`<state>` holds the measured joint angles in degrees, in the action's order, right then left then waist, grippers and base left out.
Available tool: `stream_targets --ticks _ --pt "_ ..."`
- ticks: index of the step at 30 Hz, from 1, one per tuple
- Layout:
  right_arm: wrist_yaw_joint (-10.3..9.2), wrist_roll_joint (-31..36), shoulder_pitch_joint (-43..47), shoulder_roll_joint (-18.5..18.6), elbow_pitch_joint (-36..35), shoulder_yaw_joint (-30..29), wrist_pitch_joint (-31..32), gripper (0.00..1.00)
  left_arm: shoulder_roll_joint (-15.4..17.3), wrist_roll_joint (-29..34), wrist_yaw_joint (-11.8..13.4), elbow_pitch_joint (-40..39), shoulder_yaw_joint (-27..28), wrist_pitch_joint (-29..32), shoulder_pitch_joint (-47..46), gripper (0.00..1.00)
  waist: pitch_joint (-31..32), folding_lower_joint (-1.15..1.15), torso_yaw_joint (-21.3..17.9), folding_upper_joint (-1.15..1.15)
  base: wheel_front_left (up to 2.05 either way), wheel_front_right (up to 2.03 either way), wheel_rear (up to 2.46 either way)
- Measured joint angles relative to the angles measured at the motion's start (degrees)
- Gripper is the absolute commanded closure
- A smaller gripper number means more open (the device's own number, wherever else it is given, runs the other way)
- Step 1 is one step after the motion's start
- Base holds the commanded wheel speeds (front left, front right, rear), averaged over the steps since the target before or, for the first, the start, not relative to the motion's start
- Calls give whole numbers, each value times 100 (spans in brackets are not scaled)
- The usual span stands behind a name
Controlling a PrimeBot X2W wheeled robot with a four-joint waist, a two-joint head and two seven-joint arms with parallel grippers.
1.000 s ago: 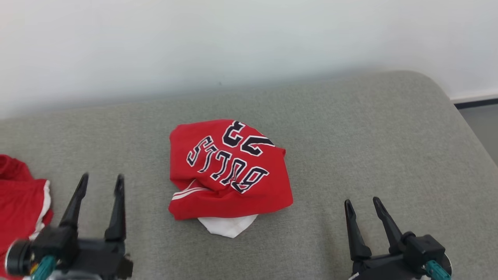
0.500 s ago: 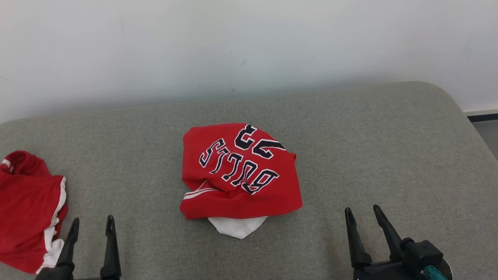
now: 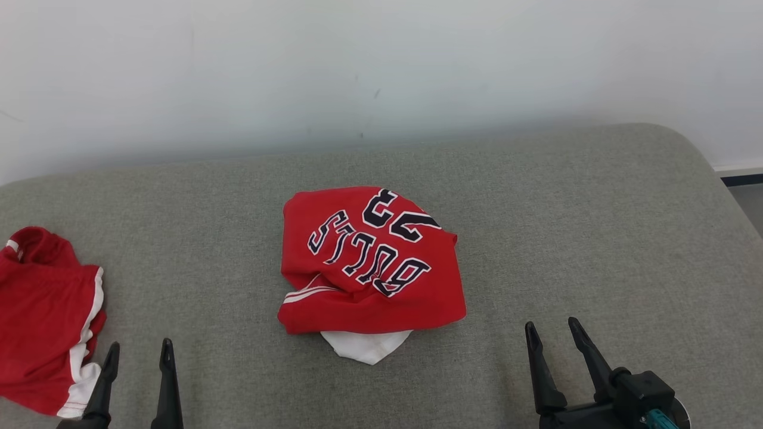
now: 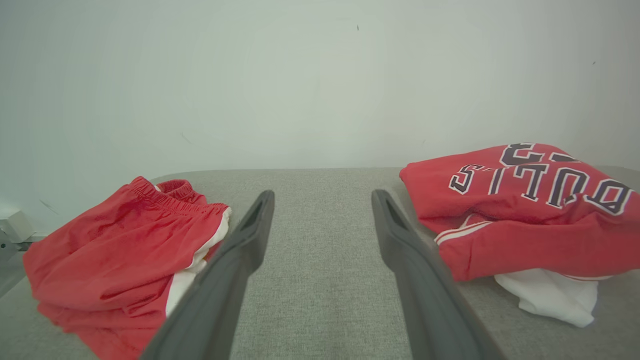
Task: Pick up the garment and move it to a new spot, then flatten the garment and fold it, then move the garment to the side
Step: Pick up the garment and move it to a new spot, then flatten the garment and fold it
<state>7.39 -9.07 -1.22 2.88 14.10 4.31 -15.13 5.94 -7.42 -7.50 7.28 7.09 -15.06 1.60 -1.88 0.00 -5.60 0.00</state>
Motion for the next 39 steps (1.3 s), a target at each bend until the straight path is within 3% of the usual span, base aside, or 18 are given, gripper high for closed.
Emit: stream_targets --ticks 39 --pt "0 58 -7 0 75 8 0 0 -11 -116 -1 153 48 0 -16 0 -49 0 71 0 0 0 0"
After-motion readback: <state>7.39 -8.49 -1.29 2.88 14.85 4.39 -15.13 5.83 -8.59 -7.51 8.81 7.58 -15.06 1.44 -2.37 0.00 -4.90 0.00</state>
